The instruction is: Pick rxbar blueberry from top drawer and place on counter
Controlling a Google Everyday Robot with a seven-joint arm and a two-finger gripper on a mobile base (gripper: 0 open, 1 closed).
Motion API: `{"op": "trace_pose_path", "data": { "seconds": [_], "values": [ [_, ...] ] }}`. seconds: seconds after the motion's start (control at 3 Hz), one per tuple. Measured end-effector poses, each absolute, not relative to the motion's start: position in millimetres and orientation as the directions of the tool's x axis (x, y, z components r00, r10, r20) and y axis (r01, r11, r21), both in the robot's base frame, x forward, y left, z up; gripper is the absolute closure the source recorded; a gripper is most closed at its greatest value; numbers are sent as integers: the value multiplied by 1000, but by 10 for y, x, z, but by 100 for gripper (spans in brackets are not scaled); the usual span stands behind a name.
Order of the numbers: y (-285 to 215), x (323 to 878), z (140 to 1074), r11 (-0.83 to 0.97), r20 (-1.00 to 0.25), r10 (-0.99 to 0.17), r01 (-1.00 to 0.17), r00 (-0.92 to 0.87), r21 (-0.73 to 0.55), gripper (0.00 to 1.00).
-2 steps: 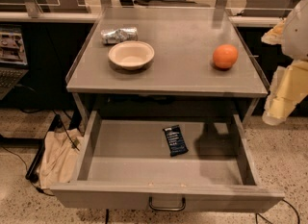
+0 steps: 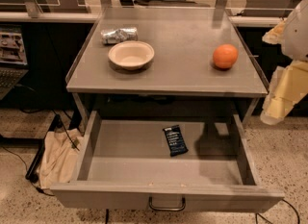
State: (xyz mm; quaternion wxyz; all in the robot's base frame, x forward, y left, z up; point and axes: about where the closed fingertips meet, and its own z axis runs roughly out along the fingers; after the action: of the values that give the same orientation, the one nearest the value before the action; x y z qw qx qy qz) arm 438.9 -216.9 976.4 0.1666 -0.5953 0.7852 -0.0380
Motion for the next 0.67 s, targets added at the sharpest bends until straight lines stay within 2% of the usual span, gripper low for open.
{"op": "trace_pose_path", "data": {
  "seconds": [0.67],
  "values": [
    [-2234, 4387, 9465, 470, -298, -871, -836, -390, -281, 0]
  ]
}}
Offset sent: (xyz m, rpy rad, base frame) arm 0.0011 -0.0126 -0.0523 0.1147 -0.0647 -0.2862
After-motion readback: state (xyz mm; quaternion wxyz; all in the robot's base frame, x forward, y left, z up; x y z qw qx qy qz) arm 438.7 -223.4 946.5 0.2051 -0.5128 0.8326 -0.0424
